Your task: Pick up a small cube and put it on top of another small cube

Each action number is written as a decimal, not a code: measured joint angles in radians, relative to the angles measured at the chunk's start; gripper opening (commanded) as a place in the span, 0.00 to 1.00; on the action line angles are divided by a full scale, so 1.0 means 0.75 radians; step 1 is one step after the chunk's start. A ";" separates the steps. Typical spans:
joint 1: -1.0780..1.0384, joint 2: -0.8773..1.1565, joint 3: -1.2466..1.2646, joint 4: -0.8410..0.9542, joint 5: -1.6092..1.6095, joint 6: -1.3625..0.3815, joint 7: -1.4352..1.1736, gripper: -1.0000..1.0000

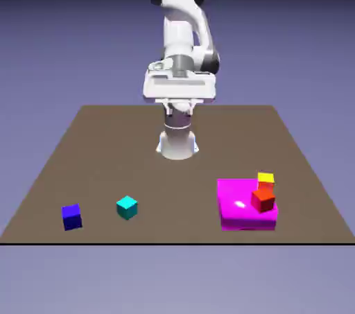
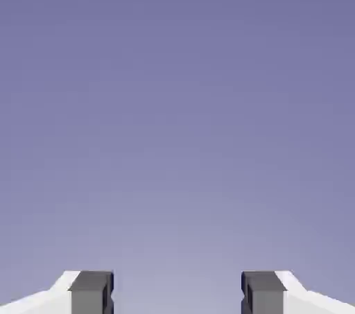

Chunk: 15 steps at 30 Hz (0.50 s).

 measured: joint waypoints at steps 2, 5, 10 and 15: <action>0.033 0.089 -0.066 0.031 -0.002 -0.040 -0.116 0.50; 0.083 0.223 -0.166 0.077 -0.005 -0.099 -0.290 0.50; 0.165 0.446 -0.331 0.154 -0.010 -0.198 -0.580 0.50; 0.247 0.669 -0.497 0.232 -0.015 -0.296 -0.870 0.50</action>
